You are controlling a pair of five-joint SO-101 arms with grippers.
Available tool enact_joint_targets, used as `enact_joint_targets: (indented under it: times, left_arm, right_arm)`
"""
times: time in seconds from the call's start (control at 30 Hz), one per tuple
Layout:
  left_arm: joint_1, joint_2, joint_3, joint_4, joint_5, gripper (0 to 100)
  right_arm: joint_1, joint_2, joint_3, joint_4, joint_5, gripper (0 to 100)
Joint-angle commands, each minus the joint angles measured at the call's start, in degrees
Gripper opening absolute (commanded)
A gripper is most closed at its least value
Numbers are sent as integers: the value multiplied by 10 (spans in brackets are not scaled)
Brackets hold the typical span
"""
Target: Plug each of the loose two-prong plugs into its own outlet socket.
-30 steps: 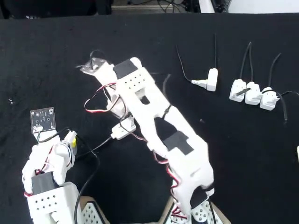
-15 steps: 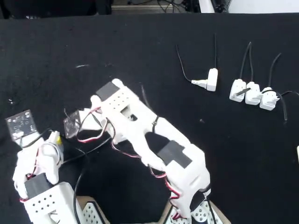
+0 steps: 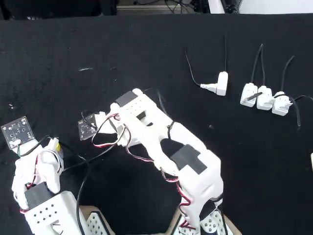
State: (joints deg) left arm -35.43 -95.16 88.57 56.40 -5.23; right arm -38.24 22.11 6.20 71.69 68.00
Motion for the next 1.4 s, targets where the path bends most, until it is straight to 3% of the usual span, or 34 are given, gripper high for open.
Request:
enact_joint_targets:
  times: [0.0, 0.1, 0.2, 0.27, 0.4, 0.6, 0.77, 1.1, 1.37]
  left_arm:
    - [-2, -4, -13, -8, 4, 213]
    - [-2, -4, -13, -8, 4, 213]
    - [-2, -4, -13, -8, 4, 213]
    - [-2, -4, -13, -8, 4, 213]
    - [-1, -4, -12, -8, 4, 213]
    - [-1, -4, -11, -8, 4, 213]
    - [0, -4, -8, -8, 4, 213]
    - [23, -4, -6, -8, 4, 213]
    - [34, -4, 15, -37, 13, 213]
  right_arm:
    - [9, -22, 0, -14, 5, 243]
    - [15, -22, -4, -15, -1, 198]
    - [37, -24, -22, -14, -33, 26]
    - [75, -27, -46, -8, -87, 34]
    - [163, -27, -124, 11, -254, 10]
    - [298, -18, -201, 22, -603, 15]
    - [362, -1, -208, -7, -750, 15]
    - [375, 34, -208, -44, -785, 11]
    - [439, 87, -255, -49, -782, 10]
